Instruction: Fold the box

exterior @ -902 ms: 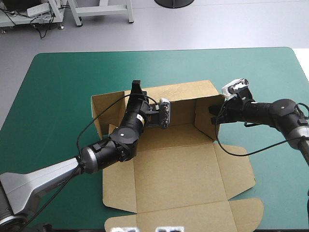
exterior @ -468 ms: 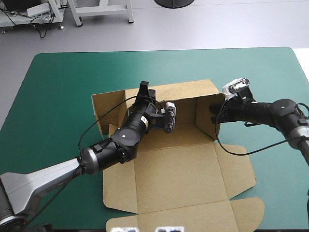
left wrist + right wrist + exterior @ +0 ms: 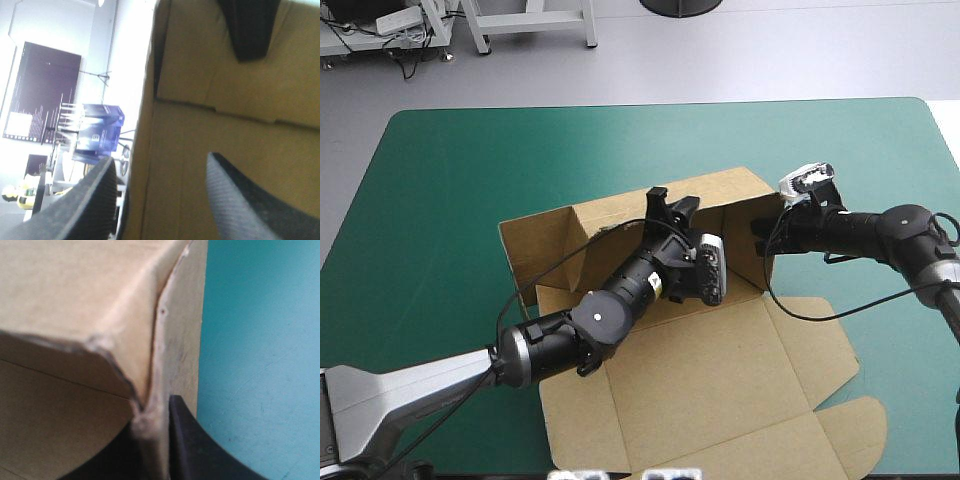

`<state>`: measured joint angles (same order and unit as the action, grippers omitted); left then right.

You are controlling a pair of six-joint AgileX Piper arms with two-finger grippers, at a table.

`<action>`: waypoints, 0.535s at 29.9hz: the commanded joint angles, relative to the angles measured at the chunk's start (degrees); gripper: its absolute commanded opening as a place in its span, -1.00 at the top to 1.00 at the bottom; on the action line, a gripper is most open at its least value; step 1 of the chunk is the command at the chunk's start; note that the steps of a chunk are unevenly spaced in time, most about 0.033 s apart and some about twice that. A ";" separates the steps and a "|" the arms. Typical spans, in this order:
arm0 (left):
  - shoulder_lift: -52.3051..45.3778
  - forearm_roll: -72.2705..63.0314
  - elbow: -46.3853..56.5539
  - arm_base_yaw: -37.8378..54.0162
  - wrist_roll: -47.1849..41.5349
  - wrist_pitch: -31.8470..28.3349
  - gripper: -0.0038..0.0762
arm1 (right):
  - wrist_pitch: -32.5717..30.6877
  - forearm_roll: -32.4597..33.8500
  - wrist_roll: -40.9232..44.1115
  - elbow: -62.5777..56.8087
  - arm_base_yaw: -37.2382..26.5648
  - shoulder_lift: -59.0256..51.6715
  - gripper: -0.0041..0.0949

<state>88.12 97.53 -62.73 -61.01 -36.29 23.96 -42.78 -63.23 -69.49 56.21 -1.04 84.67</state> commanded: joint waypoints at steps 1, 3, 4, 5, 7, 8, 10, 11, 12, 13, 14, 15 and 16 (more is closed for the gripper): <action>-3.77 6.57 -3.11 -5.02 -6.15 5.11 -0.06 | -3.39 -2.89 1.74 1.41 0.42 -1.47 0.91; -4.69 6.57 -3.92 -7.62 -7.16 8.26 -0.03 | -3.48 -2.78 2.47 1.41 0.42 -1.47 0.92; -5.27 6.57 -4.45 -8.93 -7.38 10.64 0.00 | -3.60 -2.78 2.73 1.41 0.42 -1.47 0.92; -5.91 6.57 -5.11 -10.01 -7.38 12.53 0.04 | -3.61 -2.78 2.90 1.41 0.42 -1.47 0.92; -7.29 6.57 -6.65 -10.99 -7.38 14.83 0.20 | -4.17 -2.78 2.90 1.41 0.42 -1.47 0.91; -8.15 6.57 -7.71 -10.99 -7.38 15.21 0.35 | -4.19 -2.78 3.07 1.41 0.42 -1.47 0.91; -9.76 6.45 -9.95 -10.57 -7.63 15.89 0.62 | -4.88 -2.78 3.34 1.41 0.42 -1.47 0.91; -10.61 5.91 -10.98 -10.14 -7.73 15.89 0.81 | -5.18 -2.78 3.56 1.41 0.42 -1.47 0.91; -11.20 4.97 -12.37 -9.68 -7.73 15.78 0.93 | -5.53 -2.78 3.52 1.41 0.42 -1.47 0.91; -11.97 3.46 -13.83 -9.17 -7.73 15.77 0.90 | -5.81 -2.78 3.76 1.41 0.42 -1.47 0.91; -12.65 1.44 -15.53 -8.54 -7.73 15.77 0.88 | -6.21 -2.78 4.03 1.41 0.42 -1.47 0.91; -13.23 -1.90 -17.43 -7.48 -7.73 14.72 0.87 | -6.35 -2.78 4.27 1.41 0.42 -1.47 0.91; -13.71 -5.19 -19.00 -5.85 -6.84 13.39 0.87 | -6.79 -2.78 4.25 1.41 0.42 -1.47 0.91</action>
<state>77.93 96.43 -76.00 -69.46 -43.03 37.70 -43.59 -63.23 -66.83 56.31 -1.04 84.74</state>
